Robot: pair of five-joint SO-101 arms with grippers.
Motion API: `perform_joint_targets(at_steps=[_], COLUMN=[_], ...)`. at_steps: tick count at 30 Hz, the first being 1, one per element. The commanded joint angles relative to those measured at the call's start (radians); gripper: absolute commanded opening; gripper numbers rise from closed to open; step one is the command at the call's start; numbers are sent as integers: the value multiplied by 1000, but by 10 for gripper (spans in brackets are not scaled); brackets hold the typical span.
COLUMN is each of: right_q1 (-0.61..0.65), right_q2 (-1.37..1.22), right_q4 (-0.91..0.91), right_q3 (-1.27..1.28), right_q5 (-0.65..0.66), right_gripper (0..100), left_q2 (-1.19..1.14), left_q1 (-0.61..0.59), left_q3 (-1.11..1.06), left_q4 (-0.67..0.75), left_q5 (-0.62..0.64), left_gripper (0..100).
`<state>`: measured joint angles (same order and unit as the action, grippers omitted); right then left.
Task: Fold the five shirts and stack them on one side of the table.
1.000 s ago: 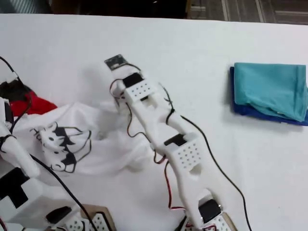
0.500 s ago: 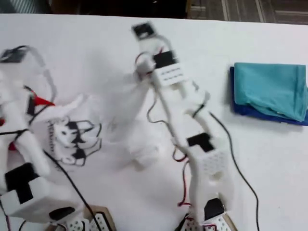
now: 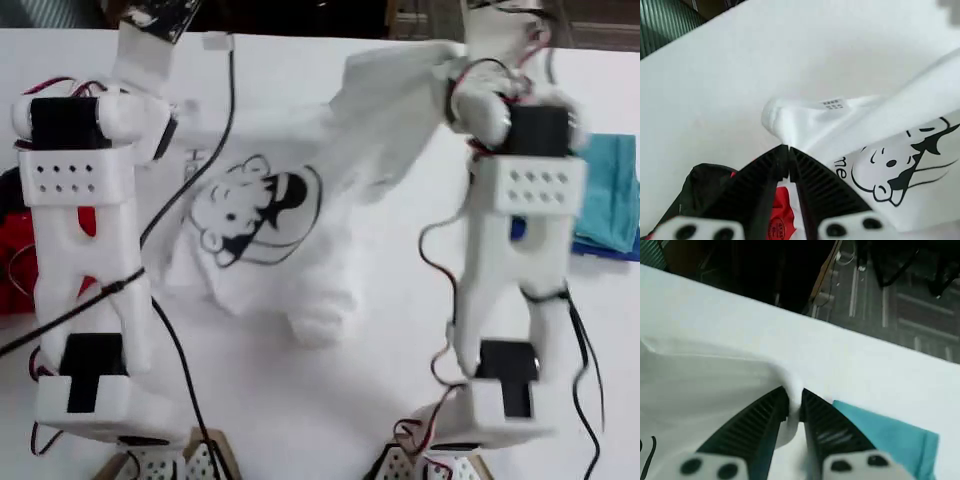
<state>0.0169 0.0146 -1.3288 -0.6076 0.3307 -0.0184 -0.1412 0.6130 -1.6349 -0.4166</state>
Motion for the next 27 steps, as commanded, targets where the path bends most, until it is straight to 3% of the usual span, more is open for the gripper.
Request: perform_joint_targets(at_steps=[1,6,15,21,27], right_q1=[-50,-73,19,53,51], right_q2=[142,223,239,249,352], right_q4=[53,70,-237,-349,-226], right_q3=[-20,-12,41,315,717], right_q5=[38,43,44,44,72], right_gripper=[19,19,19,20,20], left_q2=[54,54,52,52,52], left_q1=[31,49,-5,-17,-21], left_q3=[128,147,-367,-674,-914], left_q4=[-38,-155,-150,-150,-130], left_q5=[6,5,0,-5,-86], left_gripper=[26,26,26,26,26])
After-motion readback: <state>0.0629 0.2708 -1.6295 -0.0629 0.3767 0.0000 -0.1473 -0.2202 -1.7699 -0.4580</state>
